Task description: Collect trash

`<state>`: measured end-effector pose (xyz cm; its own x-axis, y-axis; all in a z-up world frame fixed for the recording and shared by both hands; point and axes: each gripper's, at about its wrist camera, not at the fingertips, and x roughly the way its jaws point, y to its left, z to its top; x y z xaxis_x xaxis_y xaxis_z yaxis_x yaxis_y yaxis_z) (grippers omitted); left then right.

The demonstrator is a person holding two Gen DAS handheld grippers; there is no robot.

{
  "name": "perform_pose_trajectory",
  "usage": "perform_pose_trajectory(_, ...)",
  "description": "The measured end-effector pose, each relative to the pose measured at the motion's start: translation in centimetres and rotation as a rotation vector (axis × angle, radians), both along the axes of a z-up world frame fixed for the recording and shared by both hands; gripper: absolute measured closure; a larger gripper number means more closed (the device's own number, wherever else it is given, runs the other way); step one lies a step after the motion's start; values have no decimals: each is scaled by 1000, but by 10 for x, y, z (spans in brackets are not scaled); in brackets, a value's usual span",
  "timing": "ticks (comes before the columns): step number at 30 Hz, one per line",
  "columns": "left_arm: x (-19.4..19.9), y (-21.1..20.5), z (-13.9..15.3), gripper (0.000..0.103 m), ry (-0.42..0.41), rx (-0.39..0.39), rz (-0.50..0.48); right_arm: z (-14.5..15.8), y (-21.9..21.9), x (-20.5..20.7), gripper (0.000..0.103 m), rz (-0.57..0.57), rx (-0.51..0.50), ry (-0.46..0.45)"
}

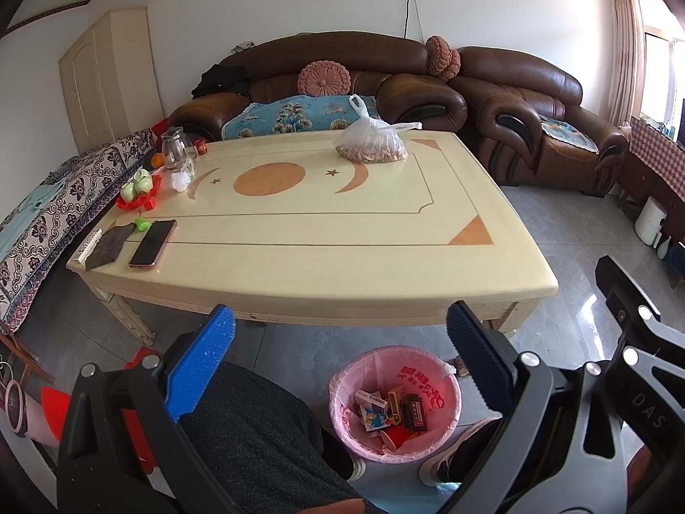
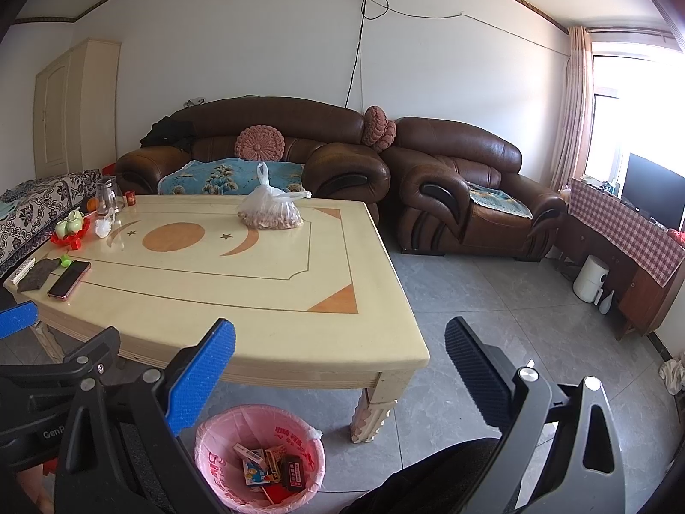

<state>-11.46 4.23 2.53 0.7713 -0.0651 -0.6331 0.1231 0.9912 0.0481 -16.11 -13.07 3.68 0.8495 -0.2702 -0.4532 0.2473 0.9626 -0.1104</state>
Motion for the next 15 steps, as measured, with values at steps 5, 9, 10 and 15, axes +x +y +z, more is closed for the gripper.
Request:
perform_pose_trajectory(5, 4, 0, -2, 6, 12, -13, -3, 0, 0, 0, 7, -1, 0, 1)
perform_pose_trajectory(9, 8, 4, -4, 6, 32, -50, -18, 0, 0, 0, 7, -1, -1, 0)
perform_pose_trajectory(10, 8, 4, -5, 6, 28, -55, -18, 0, 0, 0, 7, -1, -1, -1)
perform_pose_trajectory(15, 5, 4, -3, 6, -2, -47, -7, 0, -2, 0, 7, 1, 1, -3)
